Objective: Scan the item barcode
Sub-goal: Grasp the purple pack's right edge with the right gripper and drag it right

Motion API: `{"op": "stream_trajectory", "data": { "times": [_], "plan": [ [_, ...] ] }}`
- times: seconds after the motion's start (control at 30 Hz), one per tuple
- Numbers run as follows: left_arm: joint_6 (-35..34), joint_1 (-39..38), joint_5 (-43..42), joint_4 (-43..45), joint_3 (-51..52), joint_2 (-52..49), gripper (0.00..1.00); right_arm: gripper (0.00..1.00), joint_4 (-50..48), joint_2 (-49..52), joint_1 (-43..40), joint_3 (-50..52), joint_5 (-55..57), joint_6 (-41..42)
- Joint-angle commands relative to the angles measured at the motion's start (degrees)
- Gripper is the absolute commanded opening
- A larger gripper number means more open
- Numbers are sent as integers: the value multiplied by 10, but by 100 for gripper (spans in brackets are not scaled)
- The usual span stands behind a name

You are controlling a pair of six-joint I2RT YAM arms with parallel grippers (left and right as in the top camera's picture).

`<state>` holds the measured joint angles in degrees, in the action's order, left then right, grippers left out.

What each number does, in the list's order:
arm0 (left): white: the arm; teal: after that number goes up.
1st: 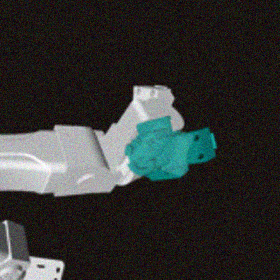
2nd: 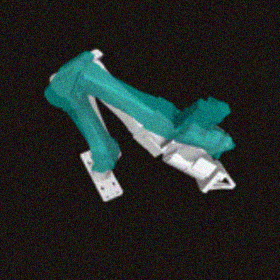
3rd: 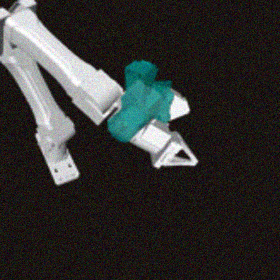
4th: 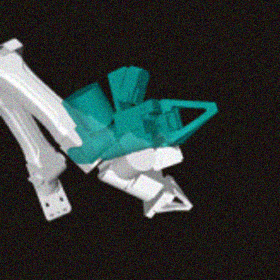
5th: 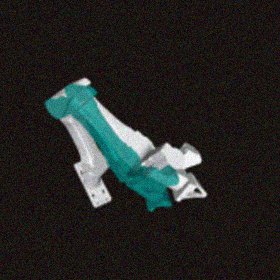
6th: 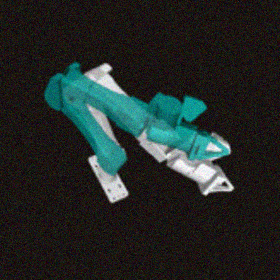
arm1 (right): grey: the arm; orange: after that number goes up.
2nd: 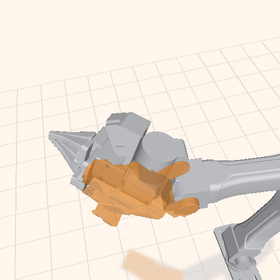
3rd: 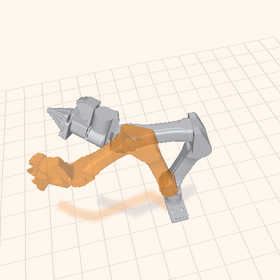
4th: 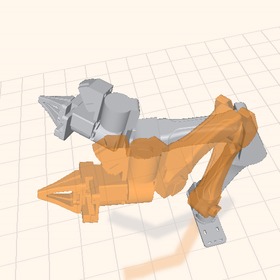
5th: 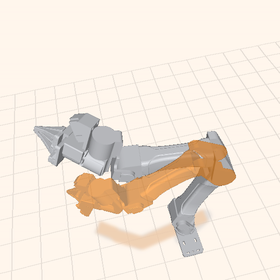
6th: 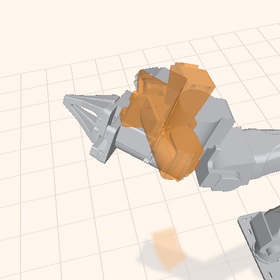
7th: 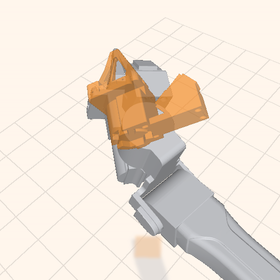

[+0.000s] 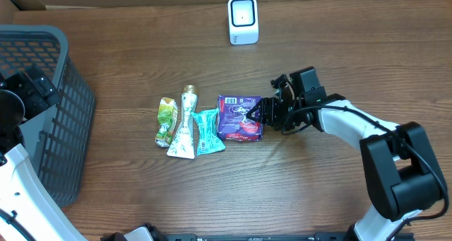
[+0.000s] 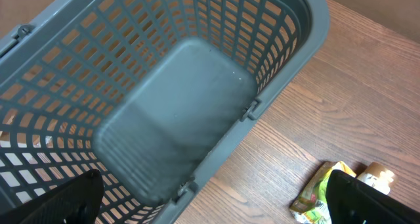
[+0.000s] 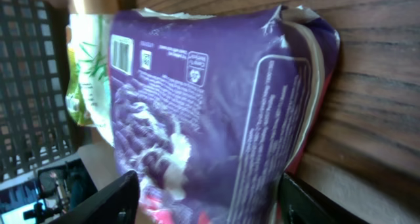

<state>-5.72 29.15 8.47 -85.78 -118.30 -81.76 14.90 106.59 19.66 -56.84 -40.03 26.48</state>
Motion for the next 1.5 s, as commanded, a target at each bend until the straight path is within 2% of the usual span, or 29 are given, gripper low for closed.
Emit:
{"op": "stream_trajectory", "data": {
  "times": [0.0,0.1,0.27,0.33,0.4,0.53,0.67,0.83,0.9,0.97,1.07,1.2,1.33,1.4,1.43,1.47],
  "plan": [
    [-7,1,5,1,-6,0,100,66,-16,10,5,13,15,40],
    [-7,1,5,1,-6,0,100,59,-16,10,9,13,18,39],
    [-7,1,5,1,-6,0,99,39,-17,10,17,13,32,38],
    [-7,1,5,1,-6,0,100,17,-22,10,19,13,33,38],
    [-7,1,5,1,-6,0,100,4,-32,10,19,13,28,38],
    [-7,1,5,1,-6,0,100,4,-37,2,7,4,8,11],
    [-7,1,5,1,-6,0,100,4,51,-26,-20,-48,32,-78],
    [-7,1,5,1,-6,0,100,4,256,-36,-31,-172,200,-282],
    [-7,1,5,1,-6,0,100,4,290,-36,-30,-198,261,-328],
    [-7,1,5,1,-6,0,100,4,283,-36,-30,-204,309,-357],
    [-7,1,5,1,-6,0,99,4,249,-31,-36,-204,337,-362],
    [-7,1,5,1,-6,0,99,4,208,-19,-43,-204,326,-362],
    [-7,1,5,1,-6,0,100,4,208,-2,-53,-204,290,-344],
    [-7,1,5,1,-6,0,100,14,214,2,-62,-204,271,-312],
    [-7,1,5,1,-6,0,99,16,216,2,-67,-204,263,-298],
    [-7,1,5,1,-6,0,99,23,216,2,-73,-204,255,-285]
  ]
}}
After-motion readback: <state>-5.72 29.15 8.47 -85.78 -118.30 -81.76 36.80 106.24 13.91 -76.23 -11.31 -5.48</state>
